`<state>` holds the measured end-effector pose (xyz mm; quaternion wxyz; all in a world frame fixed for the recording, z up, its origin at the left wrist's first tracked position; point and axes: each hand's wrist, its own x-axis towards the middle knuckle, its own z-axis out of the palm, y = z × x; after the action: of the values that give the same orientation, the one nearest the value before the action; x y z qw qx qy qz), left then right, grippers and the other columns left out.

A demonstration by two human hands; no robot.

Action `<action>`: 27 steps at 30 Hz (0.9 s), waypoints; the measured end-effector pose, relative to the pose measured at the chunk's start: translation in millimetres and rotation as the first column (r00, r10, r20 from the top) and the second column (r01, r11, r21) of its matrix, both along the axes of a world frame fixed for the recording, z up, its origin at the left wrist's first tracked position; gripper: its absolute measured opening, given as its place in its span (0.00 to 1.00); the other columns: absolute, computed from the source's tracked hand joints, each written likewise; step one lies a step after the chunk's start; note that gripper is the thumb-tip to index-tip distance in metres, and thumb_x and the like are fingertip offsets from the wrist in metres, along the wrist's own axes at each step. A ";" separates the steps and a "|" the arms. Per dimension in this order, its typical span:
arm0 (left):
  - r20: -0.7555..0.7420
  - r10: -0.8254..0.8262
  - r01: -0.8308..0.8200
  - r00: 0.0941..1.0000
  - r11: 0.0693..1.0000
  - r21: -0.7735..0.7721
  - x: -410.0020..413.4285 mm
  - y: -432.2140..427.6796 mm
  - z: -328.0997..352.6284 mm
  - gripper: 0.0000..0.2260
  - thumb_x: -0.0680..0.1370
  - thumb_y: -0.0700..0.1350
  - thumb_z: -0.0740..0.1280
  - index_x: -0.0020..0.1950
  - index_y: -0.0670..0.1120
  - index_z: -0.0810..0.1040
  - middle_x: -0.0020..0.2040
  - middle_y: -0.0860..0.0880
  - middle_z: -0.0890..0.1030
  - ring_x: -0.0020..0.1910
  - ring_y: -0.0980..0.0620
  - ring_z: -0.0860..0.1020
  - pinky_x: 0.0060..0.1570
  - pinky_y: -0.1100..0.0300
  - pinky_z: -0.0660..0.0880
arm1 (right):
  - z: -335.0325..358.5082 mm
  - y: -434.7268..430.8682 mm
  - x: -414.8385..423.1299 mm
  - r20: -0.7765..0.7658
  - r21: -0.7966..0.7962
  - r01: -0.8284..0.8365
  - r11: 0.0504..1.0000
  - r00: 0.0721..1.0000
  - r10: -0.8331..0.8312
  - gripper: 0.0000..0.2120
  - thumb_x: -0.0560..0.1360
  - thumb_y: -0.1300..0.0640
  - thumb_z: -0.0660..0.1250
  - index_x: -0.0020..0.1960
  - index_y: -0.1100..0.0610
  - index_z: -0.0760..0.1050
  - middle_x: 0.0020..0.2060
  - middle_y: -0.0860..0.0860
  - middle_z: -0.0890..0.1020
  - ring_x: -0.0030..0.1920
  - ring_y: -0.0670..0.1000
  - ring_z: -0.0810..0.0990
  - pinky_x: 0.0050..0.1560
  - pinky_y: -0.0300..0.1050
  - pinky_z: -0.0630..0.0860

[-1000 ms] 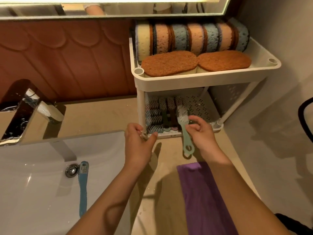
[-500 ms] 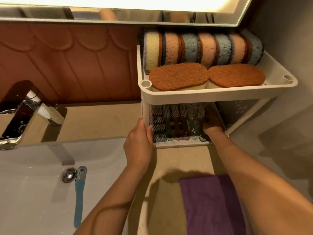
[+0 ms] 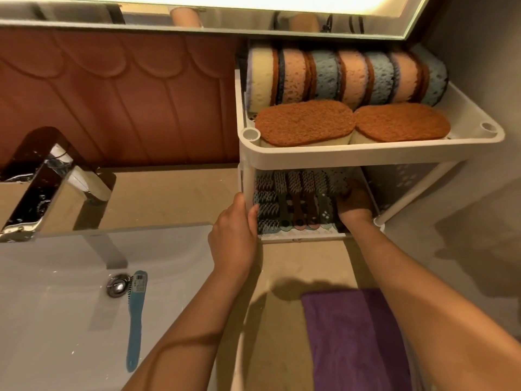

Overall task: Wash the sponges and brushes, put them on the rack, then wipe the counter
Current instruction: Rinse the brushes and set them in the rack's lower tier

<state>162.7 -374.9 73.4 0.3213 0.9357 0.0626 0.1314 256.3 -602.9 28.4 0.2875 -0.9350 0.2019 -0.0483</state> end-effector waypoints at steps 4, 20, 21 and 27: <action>-0.017 -0.011 0.010 1.000 0.998 -0.054 -0.7 2.1 3.5 0.12 0.80 0.52 0.57 0.54 0.45 0.73 0.45 0.47 0.81 0.39 0.50 0.76 0.35 0.58 0.69 | 15.1 20.6 -27.7 0.108 0.103 -0.047 0.994 0.994 0.036 0.17 0.77 0.60 0.62 0.66 0.59 0.71 0.63 0.60 0.76 0.63 0.60 0.73 0.61 0.49 0.70; -0.557 -0.333 0.349 0.761 0.934 -0.081 -85.6 106.4 -1.6 0.16 0.79 0.51 0.61 0.64 0.46 0.74 0.62 0.46 0.76 0.60 0.48 0.74 0.58 0.57 0.71 | 54.6 154.1 -141.5 -0.051 0.388 -0.566 0.727 0.774 0.631 0.07 0.77 0.57 0.62 0.52 0.53 0.78 0.43 0.53 0.81 0.44 0.51 0.80 0.44 0.45 0.75; -0.580 -0.311 0.357 0.753 0.933 -0.037 -93.7 115.3 -1.5 0.17 0.79 0.52 0.61 0.65 0.47 0.73 0.63 0.47 0.75 0.61 0.48 0.74 0.58 0.56 0.71 | 52.2 162.1 -148.2 -0.071 0.377 -0.589 0.715 0.751 0.657 0.08 0.77 0.56 0.62 0.53 0.52 0.78 0.44 0.53 0.82 0.45 0.52 0.80 0.46 0.46 0.76; -0.680 -0.295 0.298 0.672 0.947 -0.116 -135.3 181.2 -9.7 0.18 0.79 0.54 0.60 0.66 0.49 0.71 0.64 0.48 0.75 0.61 0.50 0.74 0.60 0.56 0.71 | 35.9 224.0 -179.3 -0.104 0.382 -0.610 0.694 0.718 0.688 0.07 0.77 0.57 0.63 0.52 0.51 0.78 0.40 0.48 0.81 0.41 0.48 0.79 0.47 0.47 0.76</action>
<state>27.4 -193.7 63.8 0.2897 0.9151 0.0246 -0.2794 77.0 -378.9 64.3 0.4071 -0.8841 -0.1058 0.2035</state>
